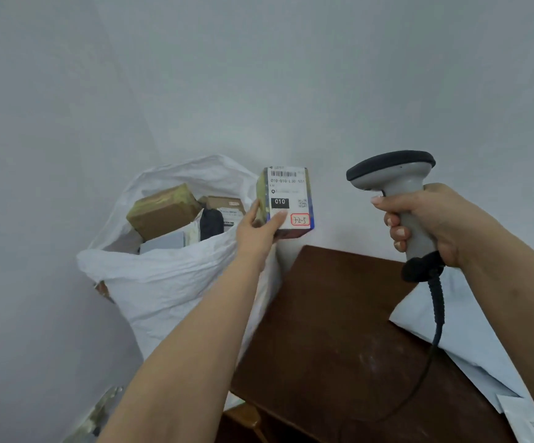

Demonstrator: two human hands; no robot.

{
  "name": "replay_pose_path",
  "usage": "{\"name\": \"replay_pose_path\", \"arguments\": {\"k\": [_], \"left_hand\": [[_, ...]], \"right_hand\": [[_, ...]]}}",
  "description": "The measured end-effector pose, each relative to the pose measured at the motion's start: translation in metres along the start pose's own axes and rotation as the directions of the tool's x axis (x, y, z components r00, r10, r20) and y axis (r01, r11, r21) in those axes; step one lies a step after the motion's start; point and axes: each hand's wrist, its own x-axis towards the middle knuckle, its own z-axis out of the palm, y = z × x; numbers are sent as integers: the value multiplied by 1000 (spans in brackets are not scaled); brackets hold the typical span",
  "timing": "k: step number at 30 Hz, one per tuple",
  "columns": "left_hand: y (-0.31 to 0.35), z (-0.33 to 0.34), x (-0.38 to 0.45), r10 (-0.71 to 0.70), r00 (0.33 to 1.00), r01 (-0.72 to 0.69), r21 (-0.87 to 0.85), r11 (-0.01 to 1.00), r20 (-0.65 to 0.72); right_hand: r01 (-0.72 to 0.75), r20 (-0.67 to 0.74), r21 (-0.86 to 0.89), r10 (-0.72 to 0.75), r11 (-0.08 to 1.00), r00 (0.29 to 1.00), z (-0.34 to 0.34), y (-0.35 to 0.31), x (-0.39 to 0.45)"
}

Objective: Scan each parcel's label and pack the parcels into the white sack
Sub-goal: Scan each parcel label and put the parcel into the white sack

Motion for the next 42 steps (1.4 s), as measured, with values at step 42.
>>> {"name": "replay_pose_path", "arguments": {"k": [42], "left_hand": [[-11, 14, 26, 311, 950, -241, 660, 712, 11]], "right_hand": [[-214, -122, 125, 229, 969, 966, -42, 78, 22]]}}
